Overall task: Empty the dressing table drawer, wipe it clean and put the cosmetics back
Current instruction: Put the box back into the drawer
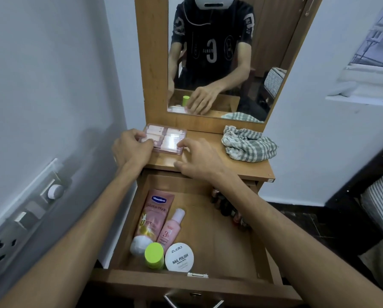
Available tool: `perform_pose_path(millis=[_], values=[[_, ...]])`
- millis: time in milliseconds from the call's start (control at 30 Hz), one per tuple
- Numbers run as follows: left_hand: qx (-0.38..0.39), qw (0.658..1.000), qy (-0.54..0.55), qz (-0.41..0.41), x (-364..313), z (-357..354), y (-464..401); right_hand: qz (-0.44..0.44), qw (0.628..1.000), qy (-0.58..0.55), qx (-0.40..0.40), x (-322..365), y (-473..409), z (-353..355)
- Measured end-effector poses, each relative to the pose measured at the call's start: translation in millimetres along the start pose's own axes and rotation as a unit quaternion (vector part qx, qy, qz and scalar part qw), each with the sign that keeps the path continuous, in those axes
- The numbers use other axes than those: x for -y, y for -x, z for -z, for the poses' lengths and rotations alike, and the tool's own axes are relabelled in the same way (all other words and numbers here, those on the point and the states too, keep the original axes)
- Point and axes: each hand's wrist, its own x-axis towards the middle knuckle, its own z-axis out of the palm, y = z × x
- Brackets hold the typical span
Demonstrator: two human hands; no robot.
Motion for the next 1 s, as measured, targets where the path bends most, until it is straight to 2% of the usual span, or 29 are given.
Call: perform_pose_path(millis=[167,400,533,633,800,1000], values=[[0.024,0.999,0.028,0.015,-9.9,11.7,24.8,0.04,0.997,0.009,-0.067,-13.6,19.4,-4.0],[0.114,0.981,0.13,0.09,-19.4,22.6,49.0,0.105,0.985,0.092,-0.102,-22.6,43.2,2.4],[0.177,0.96,0.184,0.115,-26.8,46.5,61.2,0.186,0.97,0.067,-0.144,-27.2,70.2,22.6],[0.24,0.942,0.208,0.113,-33.3,69.0,74.2,0.204,0.966,0.005,-0.161,-28.2,96.7,39.1],[0.344,0.92,0.167,0.085,-42.0,82.2,97.1,0.171,0.974,-0.099,-0.112,-35.4,141.8,48.3],[0.434,0.891,0.069,0.112,-29.1,56.5,111.1,0.134,0.987,-0.08,-0.033,-44.9,174.9,33.9]])
